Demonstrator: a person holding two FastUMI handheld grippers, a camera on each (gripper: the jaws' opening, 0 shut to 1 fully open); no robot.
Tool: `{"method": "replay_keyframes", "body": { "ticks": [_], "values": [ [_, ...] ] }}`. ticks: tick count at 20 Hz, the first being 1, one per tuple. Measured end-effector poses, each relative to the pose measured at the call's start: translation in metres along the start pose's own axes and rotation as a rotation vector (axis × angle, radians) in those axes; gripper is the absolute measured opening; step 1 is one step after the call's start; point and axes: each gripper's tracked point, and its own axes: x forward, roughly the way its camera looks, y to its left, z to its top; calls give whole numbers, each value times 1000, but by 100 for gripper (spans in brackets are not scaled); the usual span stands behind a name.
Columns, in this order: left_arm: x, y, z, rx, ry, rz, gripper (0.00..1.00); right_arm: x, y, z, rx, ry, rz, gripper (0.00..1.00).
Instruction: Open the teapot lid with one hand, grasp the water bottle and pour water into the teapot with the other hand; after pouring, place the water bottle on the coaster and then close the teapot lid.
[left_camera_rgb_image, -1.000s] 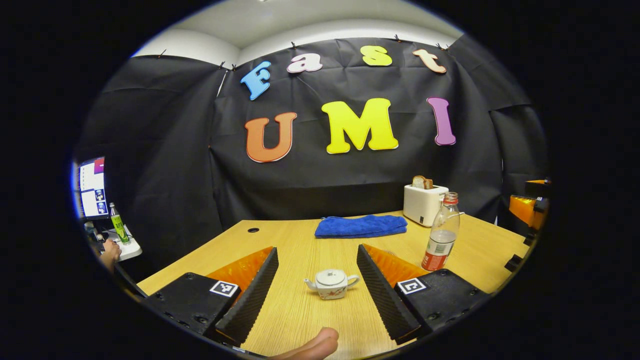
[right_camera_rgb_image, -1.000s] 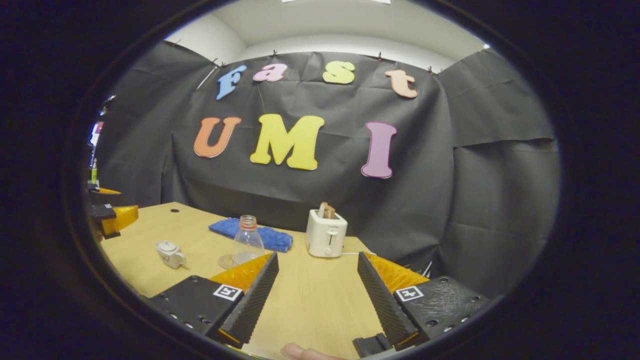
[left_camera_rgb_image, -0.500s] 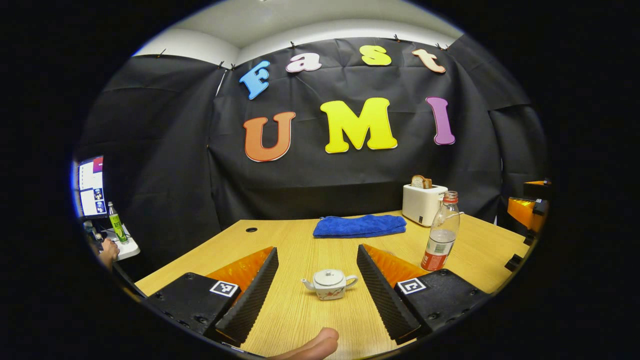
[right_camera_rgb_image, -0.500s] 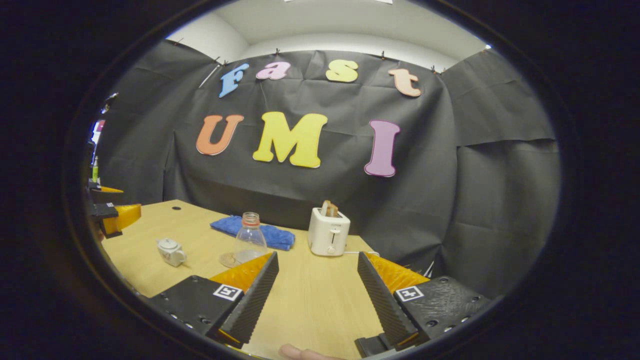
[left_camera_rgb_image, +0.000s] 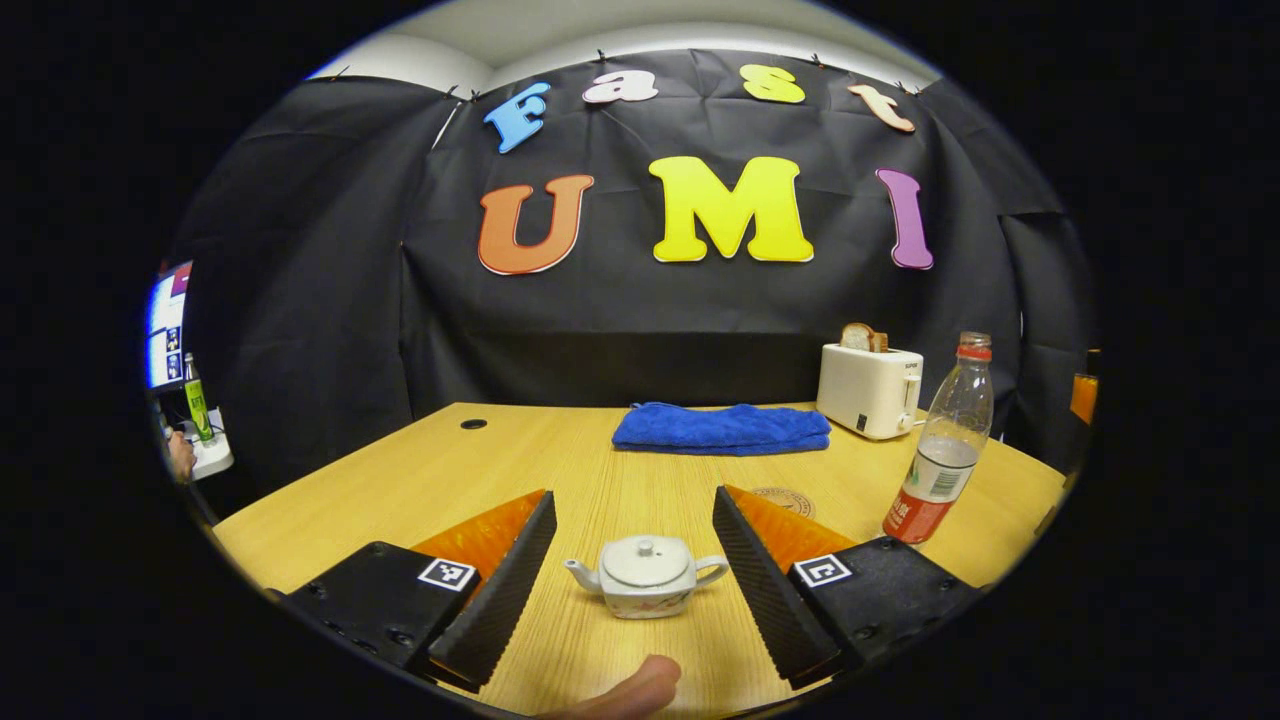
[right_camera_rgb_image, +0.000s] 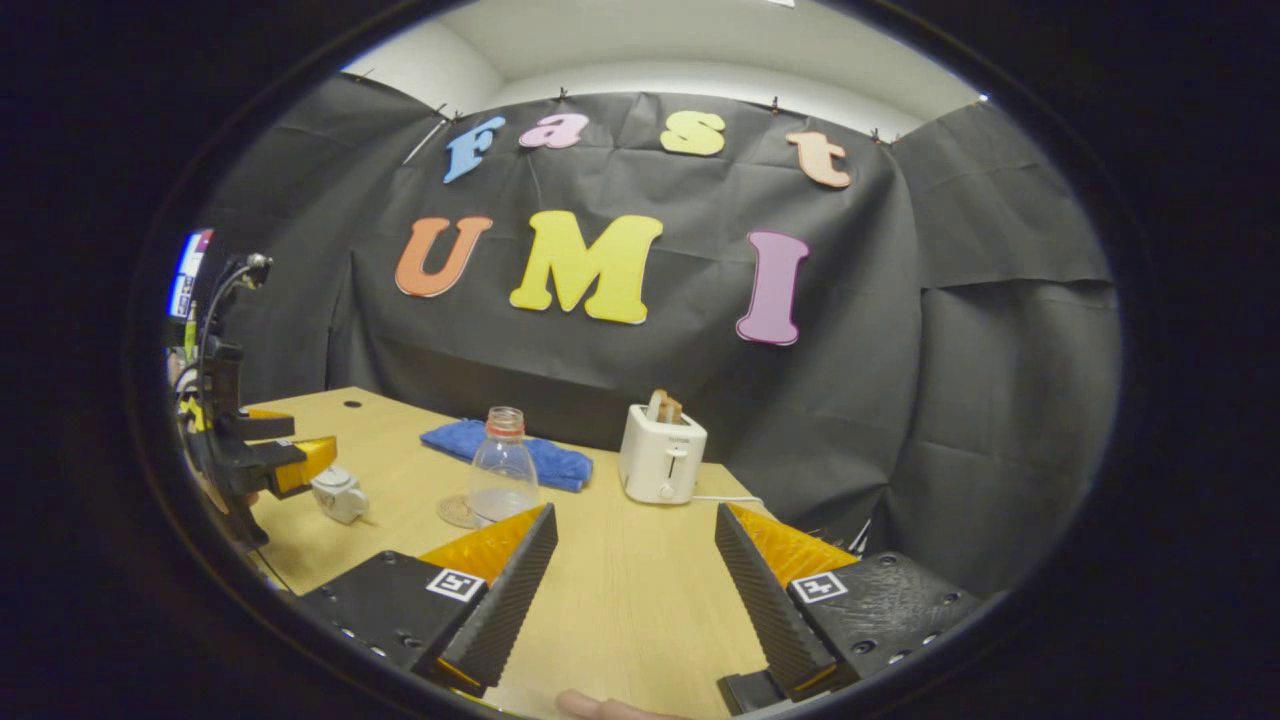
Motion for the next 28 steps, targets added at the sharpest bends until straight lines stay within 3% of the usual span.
{"method": "replay_keyframes", "body": {
  "ticks": [8,13,15,18,19,21,23,25,28],
  "values": [
    [17,-2,-10,-40,-8,-27,93,0,4,-2,-4,3,11,95],
    [21,-9,-24,9,28,-43,69,2,4,-3,0,4,13,95],
    [22,-17,-29,10,43,-74,63,1,6,-3,-4,4,16,95],
    [24,-11,-28,51,31,-49,55,0,8,-3,-8,1,19,95],
    [25,-10,-28,46,32,-48,46,0,8,-3,-5,-1,21,95],
    [28,-10,-27,20,32,-51,37,2,12,-5,-5,3,29,95],
    [28,-8,-26,17,33,-50,35,3,17,-8,-6,10,38,95],
    [27,-10,-25,13,31,-56,17,5,23,-10,-4,13,49,95],
    [26,-10,-20,18,13,-54,8,7,38,-15,4,19,83,95]
  ]
}}
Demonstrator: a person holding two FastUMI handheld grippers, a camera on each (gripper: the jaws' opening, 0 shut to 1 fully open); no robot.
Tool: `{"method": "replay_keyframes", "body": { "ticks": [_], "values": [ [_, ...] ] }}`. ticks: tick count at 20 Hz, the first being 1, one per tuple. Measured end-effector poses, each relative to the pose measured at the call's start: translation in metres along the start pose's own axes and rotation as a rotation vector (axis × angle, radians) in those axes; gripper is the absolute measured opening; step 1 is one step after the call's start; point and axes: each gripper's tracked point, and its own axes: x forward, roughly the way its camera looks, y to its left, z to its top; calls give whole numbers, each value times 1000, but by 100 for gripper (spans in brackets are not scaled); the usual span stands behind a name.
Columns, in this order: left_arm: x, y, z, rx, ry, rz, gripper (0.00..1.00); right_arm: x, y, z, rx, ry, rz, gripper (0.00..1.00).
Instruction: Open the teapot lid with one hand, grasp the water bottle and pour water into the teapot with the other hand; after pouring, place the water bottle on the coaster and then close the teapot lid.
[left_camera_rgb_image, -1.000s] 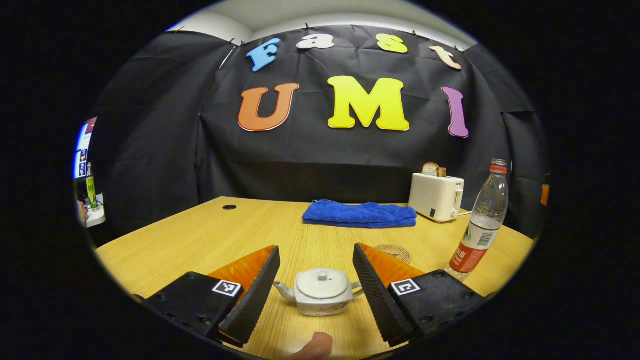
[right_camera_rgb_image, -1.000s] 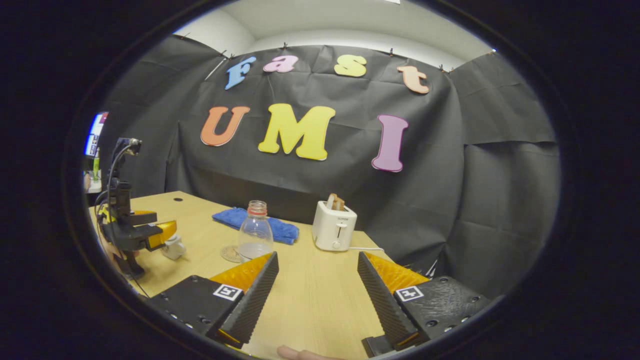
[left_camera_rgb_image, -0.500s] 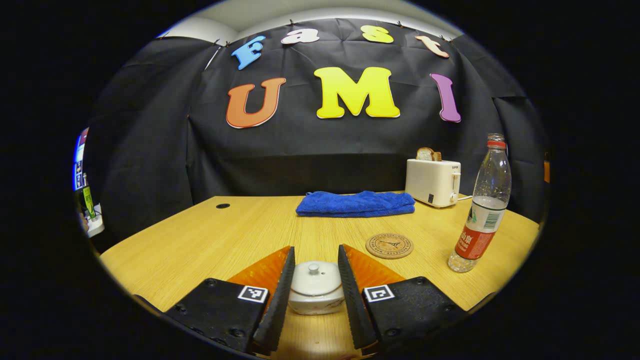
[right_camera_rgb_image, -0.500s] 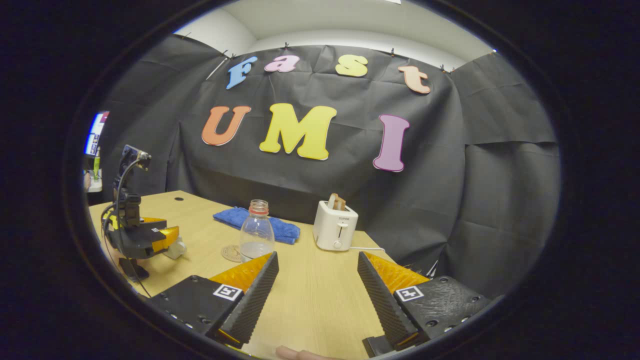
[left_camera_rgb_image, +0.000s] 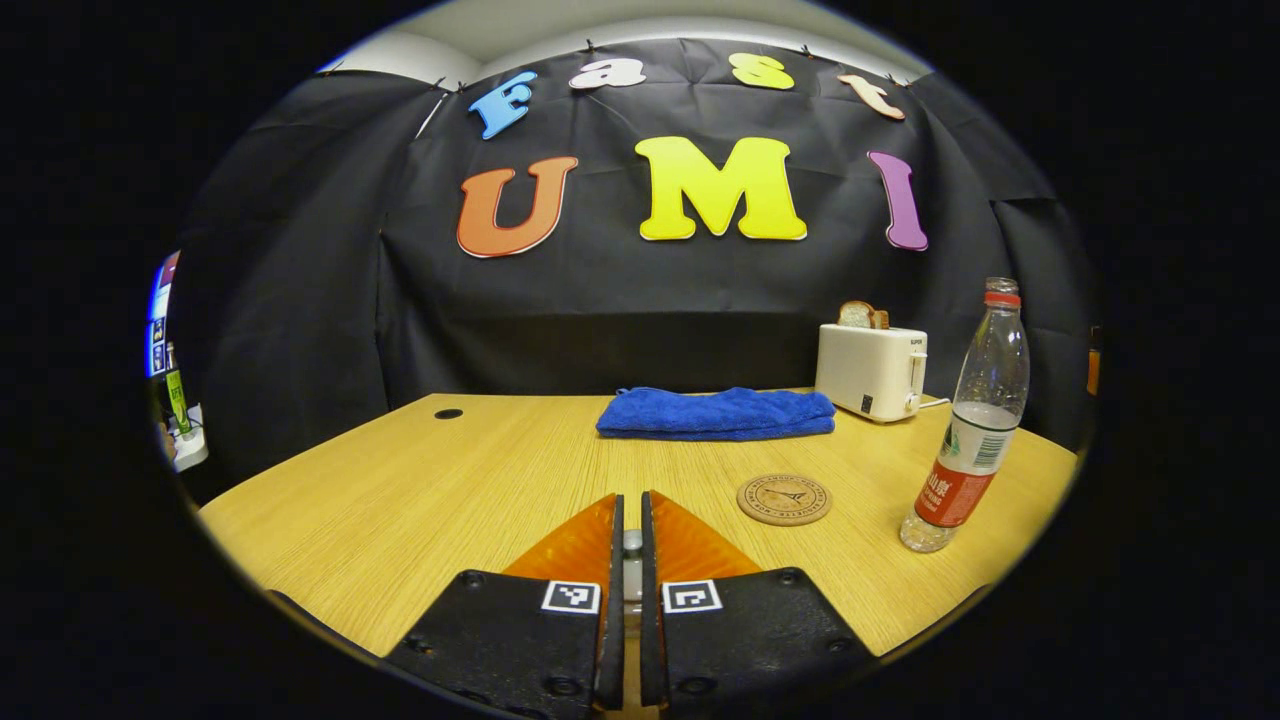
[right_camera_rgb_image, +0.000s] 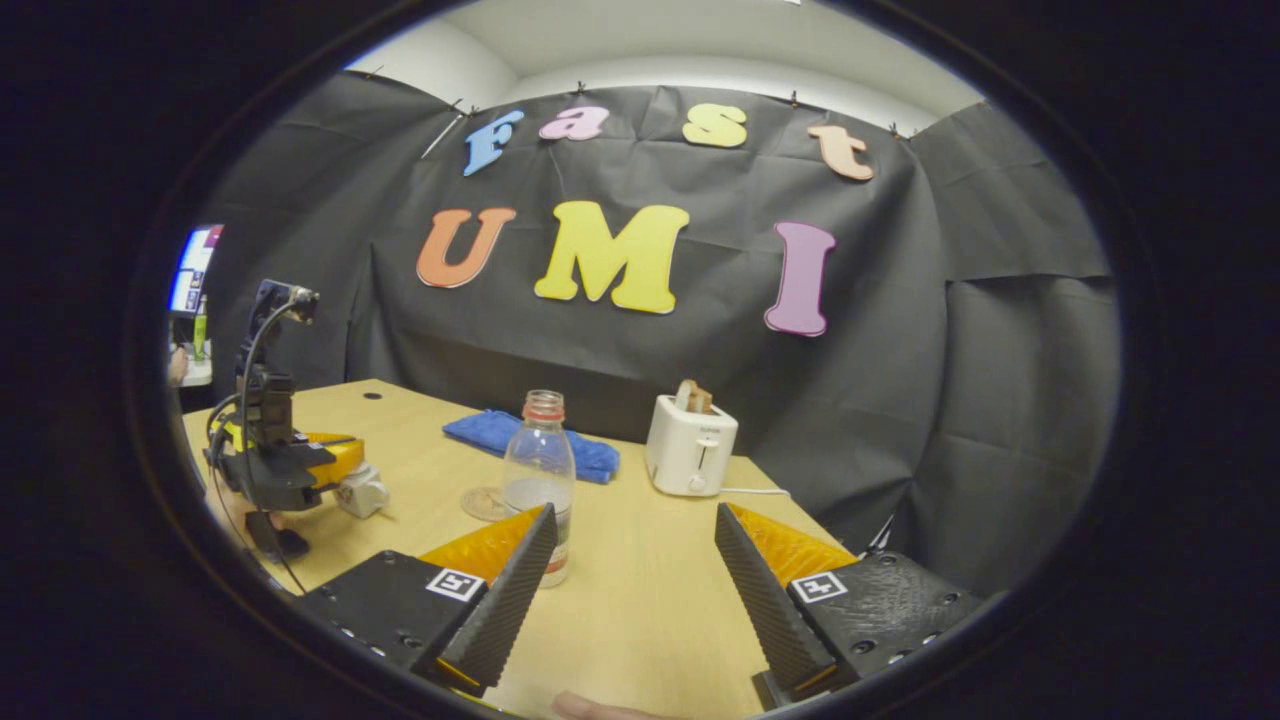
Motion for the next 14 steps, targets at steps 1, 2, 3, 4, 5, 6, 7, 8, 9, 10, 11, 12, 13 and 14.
{"method": "replay_keyframes", "body": {
  "ticks": [1,2,3,4,5,6,7,8,9,10,11,12,13,14],
  "values": [
    [-2,0,4,3,-12,-1,8,1,6,-3,3,1,16,95],
    [-4,-1,9,2,-25,-7,7,2,12,-4,7,0,32,95],
    [-6,0,15,-3,-42,-10,7,4,20,-6,14,0,47,95],
    [-7,0,20,-4,-53,-16,7,6,26,-7,21,-1,62,95],
    [-10,0,23,2,-59,-13,7,9,32,-11,28,1,69,95],
    [-12,3,25,6,-59,-6,7,12,39,-12,35,-1,78,98],
    [-14,3,29,5,-56,-14,7,15,47,-16,41,-3,90,98],
    [-18,3,32,0,-54,-21,7,20,55,-19,48,-3,101,95],
    [-21,5,35,-3,-50,-24,7,26,64,-23,52,-1,113,98],
    [-26,6,40,-1,-45,-28,7,32,70,-26,55,2,122,95],
    [-32,7,46,3,-47,-32,7,39,75,-27,59,3,126,98],
    [-39,9,54,6,-57,-31,7,45,77,-24,65,-7,122,98],
    [-45,13,60,14,-70,-27,7,52,77,-19,74,-31,110,98],
    [-51,18,65,21,-69,-15,7,59,74,-14,86,-53,85,98]
  ]
}}
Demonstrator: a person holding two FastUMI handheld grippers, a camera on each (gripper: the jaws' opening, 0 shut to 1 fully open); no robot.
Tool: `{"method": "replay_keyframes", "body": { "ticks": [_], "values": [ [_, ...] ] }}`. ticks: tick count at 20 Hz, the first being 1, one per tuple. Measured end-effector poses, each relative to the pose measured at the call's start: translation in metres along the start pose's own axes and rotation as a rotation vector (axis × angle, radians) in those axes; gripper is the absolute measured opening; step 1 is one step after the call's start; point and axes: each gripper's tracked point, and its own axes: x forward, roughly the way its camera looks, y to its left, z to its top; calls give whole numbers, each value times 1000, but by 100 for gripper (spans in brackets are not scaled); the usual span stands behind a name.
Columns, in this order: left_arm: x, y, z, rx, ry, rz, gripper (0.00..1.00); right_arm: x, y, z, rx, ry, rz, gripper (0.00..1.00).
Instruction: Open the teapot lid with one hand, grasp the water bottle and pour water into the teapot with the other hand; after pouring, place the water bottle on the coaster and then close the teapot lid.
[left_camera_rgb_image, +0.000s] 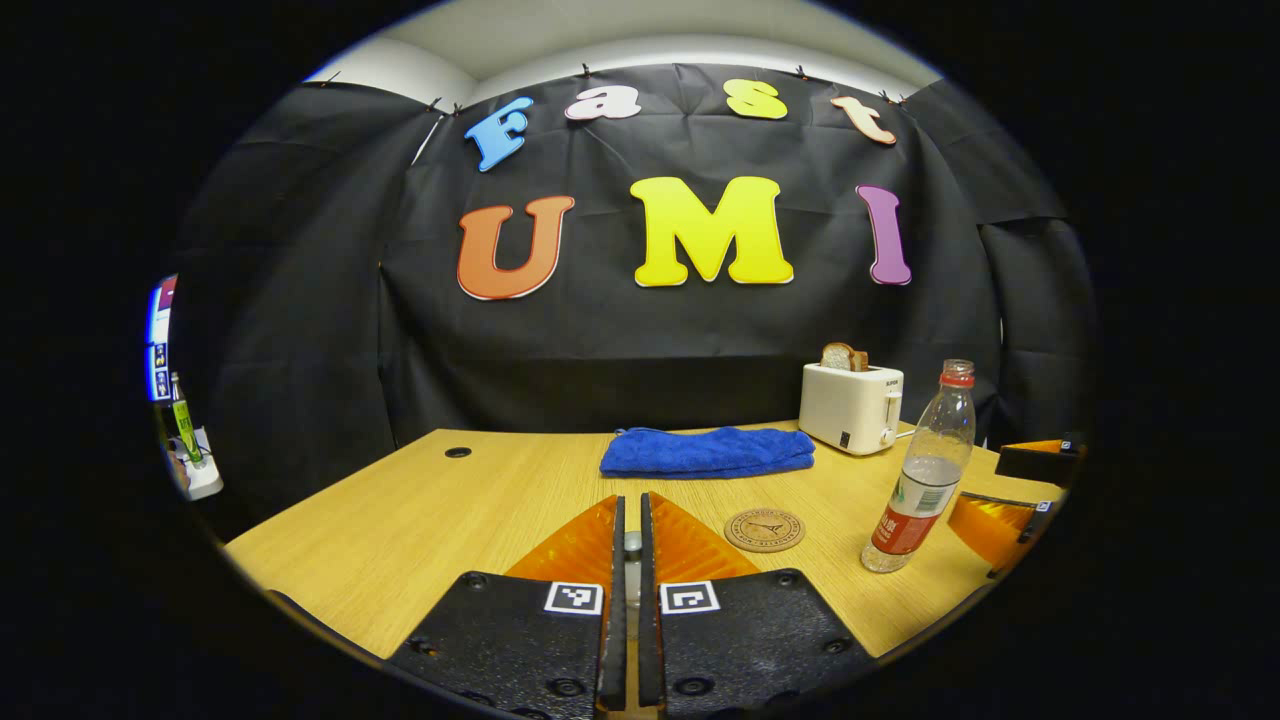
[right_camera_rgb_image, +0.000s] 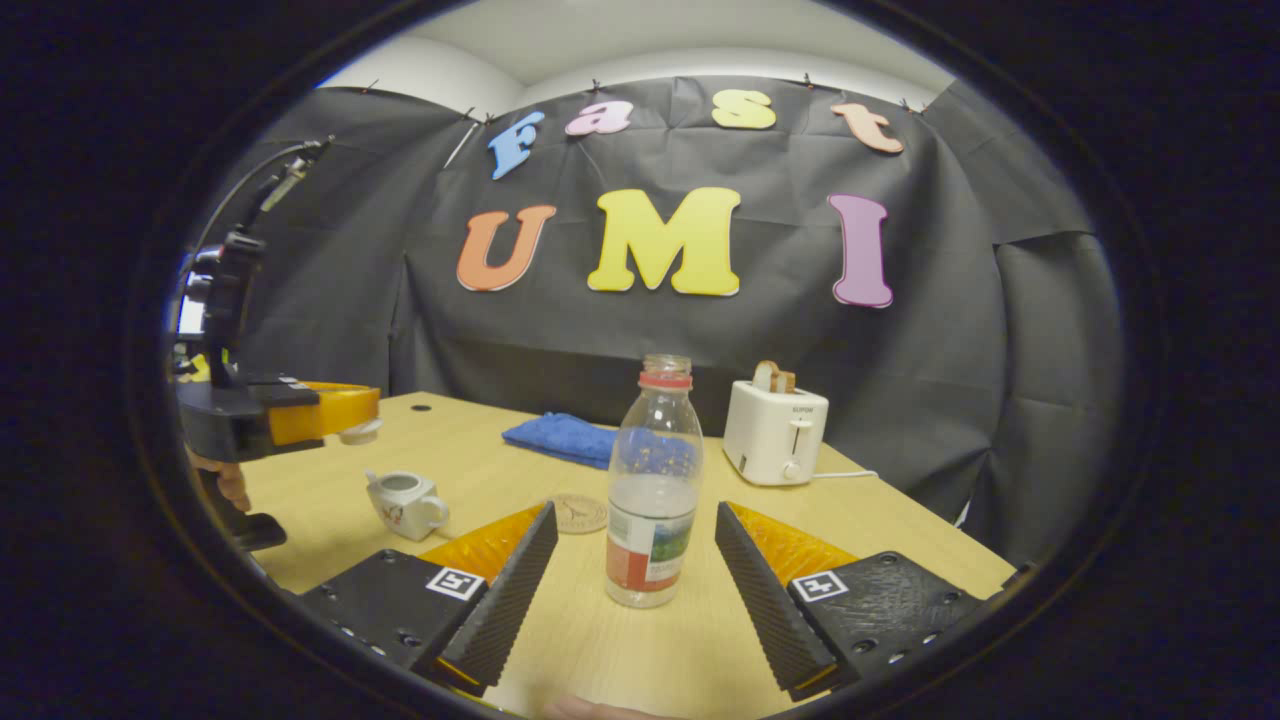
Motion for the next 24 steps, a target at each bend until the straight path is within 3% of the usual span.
{"method": "replay_keyframes", "body": {
  "ticks": [2,5,14,16,18,24],
  "values": [
    [-10,-2,3,-16,23,-19,7,12,-3,-4,21,1,-32,95],
    [-27,-5,11,-54,53,-75,6,32,7,-12,52,43,-15,95],
    [-49,35,39,-78,21,-72,6,81,6,-23,26,88,-54,95],
    [-52,48,41,-90,21,-59,6,83,6,-21,35,81,-69,82],
    [-54,60,42,-100,24,-60,6,79,26,-20,60,96,-11,74],
    [-68,111,48,-124,13,-11,6,74,61,-3,-173,112,-6,74]
  ]
}}
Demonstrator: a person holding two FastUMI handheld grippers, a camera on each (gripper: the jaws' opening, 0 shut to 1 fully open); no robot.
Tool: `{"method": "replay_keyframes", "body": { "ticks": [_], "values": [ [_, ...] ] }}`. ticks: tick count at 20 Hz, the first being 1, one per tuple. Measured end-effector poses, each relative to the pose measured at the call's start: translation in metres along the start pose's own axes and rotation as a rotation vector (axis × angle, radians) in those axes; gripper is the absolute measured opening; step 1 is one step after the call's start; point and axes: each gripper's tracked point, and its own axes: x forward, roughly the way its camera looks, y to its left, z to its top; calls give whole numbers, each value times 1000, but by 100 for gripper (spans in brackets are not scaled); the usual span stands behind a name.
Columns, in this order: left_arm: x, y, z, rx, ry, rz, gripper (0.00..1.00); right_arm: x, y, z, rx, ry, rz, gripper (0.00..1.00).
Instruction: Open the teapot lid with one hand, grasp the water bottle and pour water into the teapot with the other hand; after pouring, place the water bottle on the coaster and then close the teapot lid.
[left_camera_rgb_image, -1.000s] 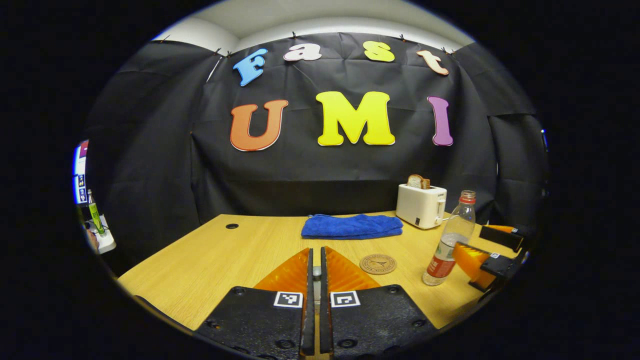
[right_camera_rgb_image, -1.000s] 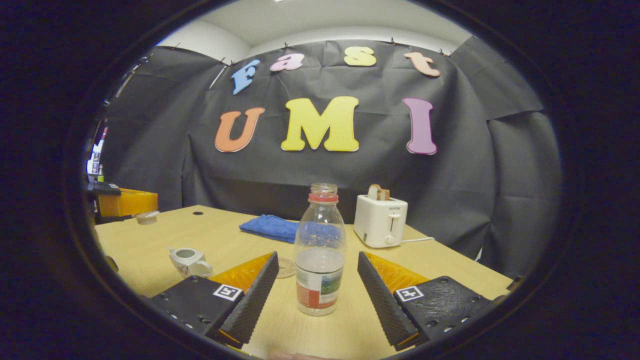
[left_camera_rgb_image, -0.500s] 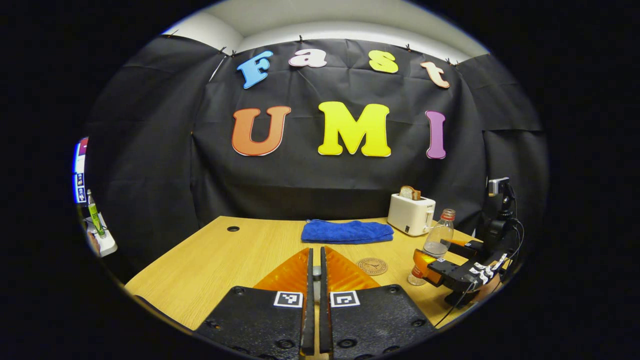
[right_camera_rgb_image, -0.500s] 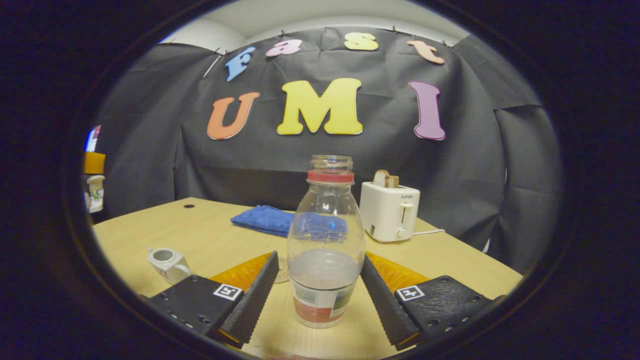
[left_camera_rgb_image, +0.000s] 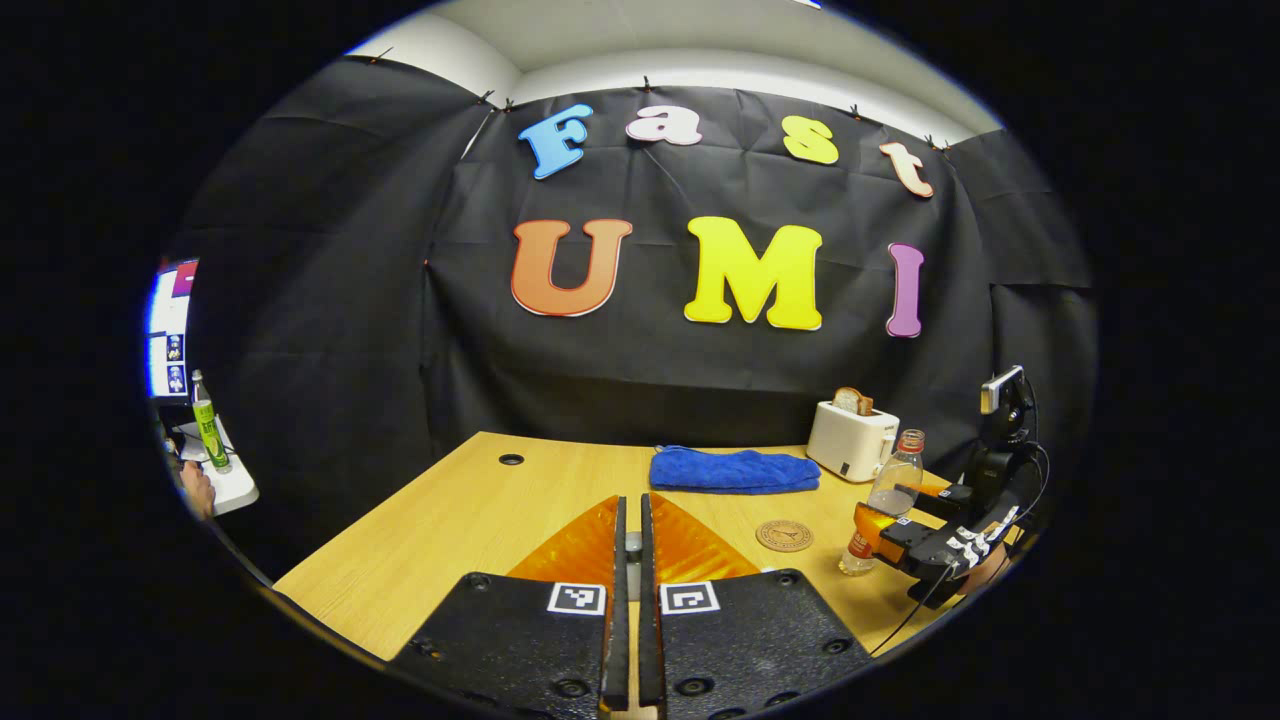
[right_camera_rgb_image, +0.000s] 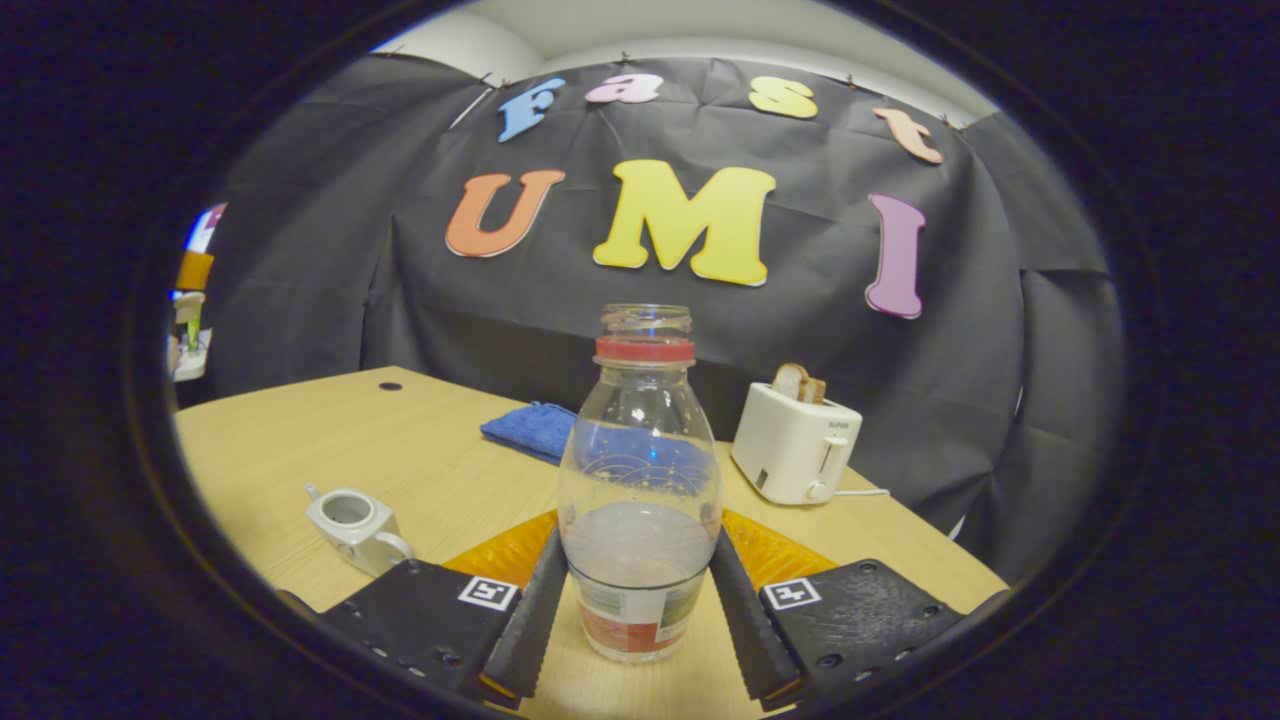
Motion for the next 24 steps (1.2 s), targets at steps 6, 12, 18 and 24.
{"method": "replay_keyframes", "body": {
  "ticks": [6,12,18,24],
  "values": [
    [-7,29,5,-29,-13,45,6,-1,27,4,-302,45,-37,75],
    [-3,31,-2,-3,14,39,6,-5,53,-9,-632,77,-53,75],
    [0,38,-8,18,35,49,6,1,42,2,-971,35,-220,74],
    [3,46,-16,25,65,72,6,-2,45,3,-1156,3,-258,75]
  ]
}}
